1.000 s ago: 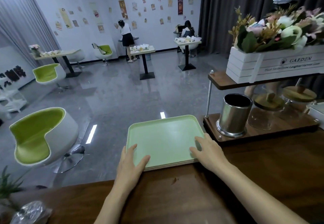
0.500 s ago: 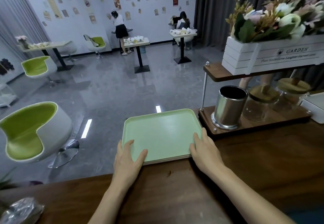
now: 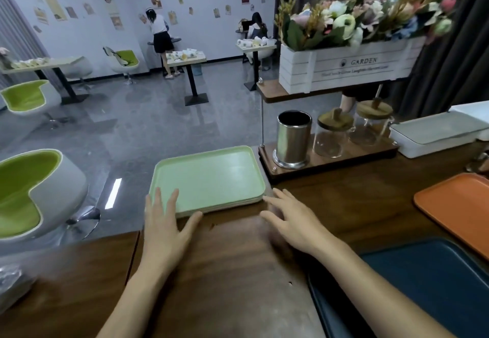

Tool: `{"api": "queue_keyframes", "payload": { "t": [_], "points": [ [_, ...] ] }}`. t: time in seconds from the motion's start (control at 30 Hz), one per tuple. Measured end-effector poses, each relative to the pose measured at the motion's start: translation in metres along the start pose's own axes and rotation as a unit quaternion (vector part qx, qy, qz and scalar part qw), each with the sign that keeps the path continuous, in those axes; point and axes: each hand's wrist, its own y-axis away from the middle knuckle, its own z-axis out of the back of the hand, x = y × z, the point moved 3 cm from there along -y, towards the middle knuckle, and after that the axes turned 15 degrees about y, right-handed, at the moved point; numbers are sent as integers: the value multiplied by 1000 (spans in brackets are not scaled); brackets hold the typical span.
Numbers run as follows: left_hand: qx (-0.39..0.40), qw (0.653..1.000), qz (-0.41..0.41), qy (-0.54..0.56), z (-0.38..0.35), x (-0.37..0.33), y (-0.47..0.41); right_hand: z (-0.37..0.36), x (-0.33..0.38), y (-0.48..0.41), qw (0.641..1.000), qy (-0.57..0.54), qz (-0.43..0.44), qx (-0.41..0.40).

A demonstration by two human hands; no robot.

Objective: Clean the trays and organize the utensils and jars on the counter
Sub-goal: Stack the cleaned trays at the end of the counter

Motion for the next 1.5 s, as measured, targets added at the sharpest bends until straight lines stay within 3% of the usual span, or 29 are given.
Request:
{"api": "queue_keyframes", "payload": {
  "t": [0.2,0.33,0.53,0.8,1.03,1.27,1.5],
  "points": [
    [128,989,27,73,-71,-84,128,33,-75,106,999,30,-38,3],
    [162,983,44,68,-110,-132,184,42,-127,153,997,64,-38,20],
    [111,989,56,77,-146,-174,244,56,-178,205,991,129,1,43],
    [73,994,59,49,-169,-191,298,64,-226,259,989,141,-12,40],
    [21,996,91,12,-171,-191,293,57,-225,246,995,97,9,-16],
    [6,993,118,-23,-169,-183,268,55,-215,204,991,129,36,-16],
    [-14,991,128,-23,-172,-174,261,62,-233,206,997,70,8,-11]
  ]
}}
